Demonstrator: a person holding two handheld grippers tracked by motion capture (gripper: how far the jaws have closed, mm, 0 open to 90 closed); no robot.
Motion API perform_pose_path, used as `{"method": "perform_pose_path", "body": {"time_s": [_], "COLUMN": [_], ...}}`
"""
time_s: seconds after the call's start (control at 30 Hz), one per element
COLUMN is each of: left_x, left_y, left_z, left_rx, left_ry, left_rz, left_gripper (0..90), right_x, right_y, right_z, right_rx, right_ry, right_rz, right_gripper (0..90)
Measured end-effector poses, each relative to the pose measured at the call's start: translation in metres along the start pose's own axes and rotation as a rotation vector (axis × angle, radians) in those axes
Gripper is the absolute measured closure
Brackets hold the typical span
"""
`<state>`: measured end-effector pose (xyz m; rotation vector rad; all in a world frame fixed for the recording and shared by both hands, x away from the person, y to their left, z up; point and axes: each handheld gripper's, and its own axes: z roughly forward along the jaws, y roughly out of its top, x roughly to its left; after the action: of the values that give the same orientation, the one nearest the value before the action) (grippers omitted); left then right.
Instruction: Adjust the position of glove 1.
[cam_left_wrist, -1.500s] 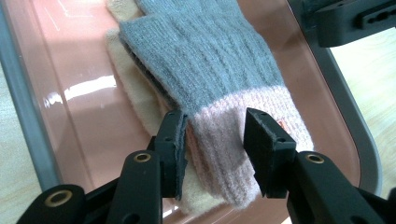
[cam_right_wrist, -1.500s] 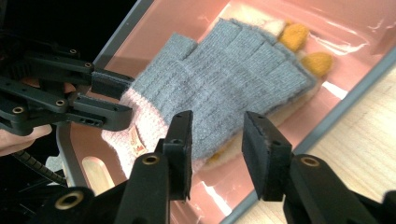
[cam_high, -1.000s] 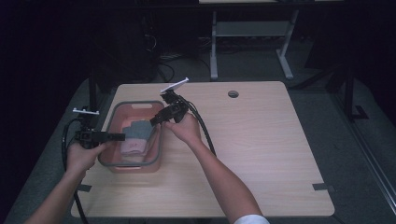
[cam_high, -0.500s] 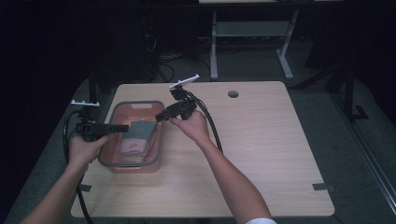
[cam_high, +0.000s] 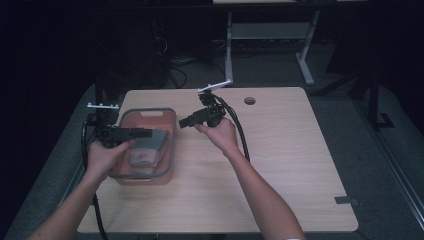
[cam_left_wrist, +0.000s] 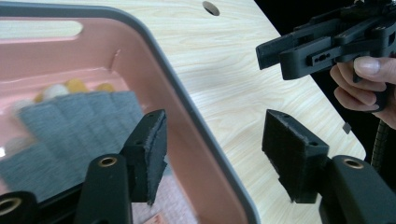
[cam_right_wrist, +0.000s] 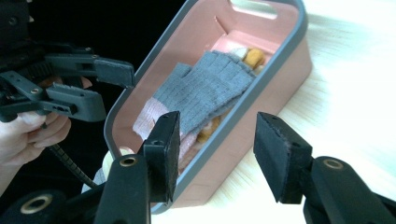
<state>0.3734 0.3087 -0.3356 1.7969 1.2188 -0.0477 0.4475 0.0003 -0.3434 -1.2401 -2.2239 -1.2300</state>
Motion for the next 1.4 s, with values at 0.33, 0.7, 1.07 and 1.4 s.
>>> {"method": "perform_pose_path", "body": {"time_s": [0.33,0.7,1.07,1.4], "left_x": [-0.019,-0.036,-0.047,-0.064], "left_y": [0.004,0.006,0.012,0.012], "left_z": [0.022,0.039,0.054,0.07], "left_rx": [0.03,0.049,0.065,0.088], "left_ry": [-0.027,-0.051,-0.082,-0.097], "left_rz": [0.031,0.064,0.09,0.118], "left_gripper": [37.8,35.0,32.6,31.9], "right_x": [-0.015,-0.033,-0.05,-0.062], "right_y": [-0.012,-0.028,-0.04,-0.057], "right_z": [-0.022,-0.047,-0.072,-0.094], "right_rx": [-0.033,-0.07,-0.103,-0.123], "right_ry": [0.003,-0.014,-0.038,-0.057], "right_rz": [0.032,0.08,0.119,0.147], "right_gripper": [47.7,43.0,39.6,39.1]}}
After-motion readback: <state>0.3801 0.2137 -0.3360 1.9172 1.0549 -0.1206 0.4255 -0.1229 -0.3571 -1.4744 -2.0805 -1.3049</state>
